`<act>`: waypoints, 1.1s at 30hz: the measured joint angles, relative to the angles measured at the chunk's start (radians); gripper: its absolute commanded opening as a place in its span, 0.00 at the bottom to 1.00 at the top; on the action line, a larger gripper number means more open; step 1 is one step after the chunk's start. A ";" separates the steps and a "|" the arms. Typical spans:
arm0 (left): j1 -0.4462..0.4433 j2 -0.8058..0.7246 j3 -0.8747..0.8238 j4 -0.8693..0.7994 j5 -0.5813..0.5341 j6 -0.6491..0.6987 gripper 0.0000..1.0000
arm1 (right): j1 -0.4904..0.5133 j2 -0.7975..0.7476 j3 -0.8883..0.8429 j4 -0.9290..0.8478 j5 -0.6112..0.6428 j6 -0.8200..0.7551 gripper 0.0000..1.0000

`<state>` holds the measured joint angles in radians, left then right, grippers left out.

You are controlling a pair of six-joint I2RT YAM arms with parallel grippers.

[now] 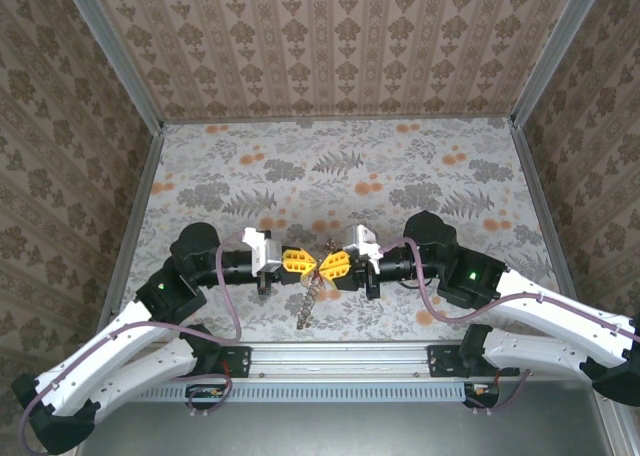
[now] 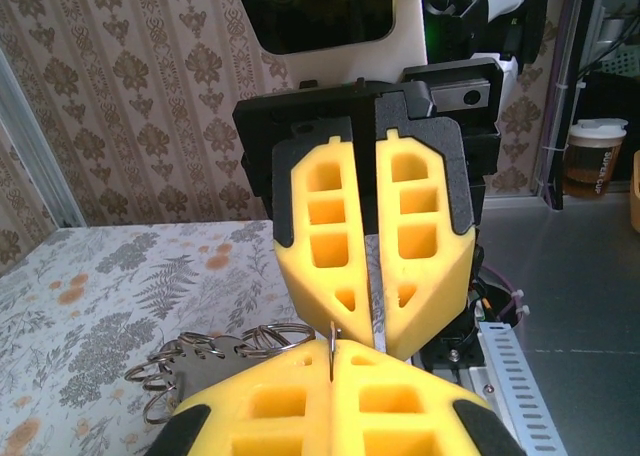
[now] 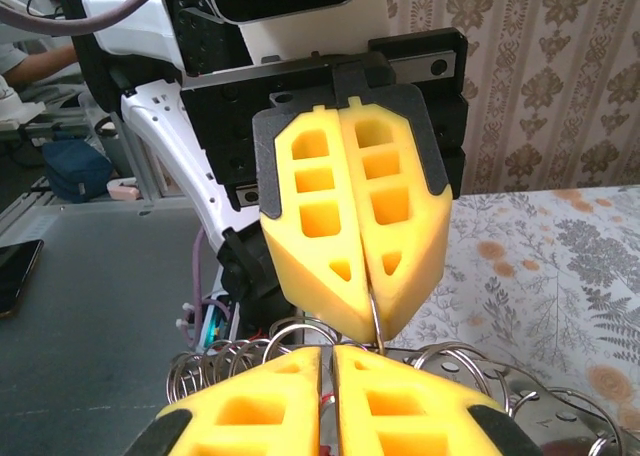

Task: Put the keys on the keyring

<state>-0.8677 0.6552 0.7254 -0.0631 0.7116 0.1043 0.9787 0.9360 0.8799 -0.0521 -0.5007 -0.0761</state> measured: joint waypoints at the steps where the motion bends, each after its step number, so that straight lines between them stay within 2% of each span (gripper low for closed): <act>1: 0.000 0.000 0.000 0.001 0.000 0.000 0.00 | 0.000 -0.002 0.000 0.001 0.005 0.000 0.24; 2: 0.002 0.000 0.000 0.001 -0.001 0.000 0.00 | 0.000 -0.008 -0.004 0.004 0.012 -0.003 0.29; 4: 0.008 0.000 0.000 0.002 0.000 0.000 0.00 | 0.001 -0.029 -0.018 0.010 0.032 -0.004 0.34; 8: 0.011 0.000 0.000 0.005 0.008 0.000 0.00 | 0.001 -0.066 -0.035 0.013 0.074 -0.003 0.34; 14: 0.011 0.000 0.000 0.004 0.021 -0.001 0.00 | 0.001 -0.037 -0.035 0.033 0.083 -0.003 0.33; 21: 0.011 -0.002 0.000 0.004 0.026 -0.007 0.00 | 0.001 0.007 -0.029 0.059 0.080 -0.002 0.24; 28: 0.015 -0.003 0.000 0.003 0.026 -0.007 0.00 | -0.001 0.018 -0.022 0.064 0.074 -0.003 0.01; 33: 0.019 -0.002 0.002 -0.009 0.014 -0.007 0.00 | -0.003 0.018 -0.022 0.061 0.077 -0.021 0.00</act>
<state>-0.8490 0.6533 0.7269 -0.0719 0.7258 0.0971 0.9756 0.9535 0.8577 0.0086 -0.4236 -0.0971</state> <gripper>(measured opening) 0.059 0.067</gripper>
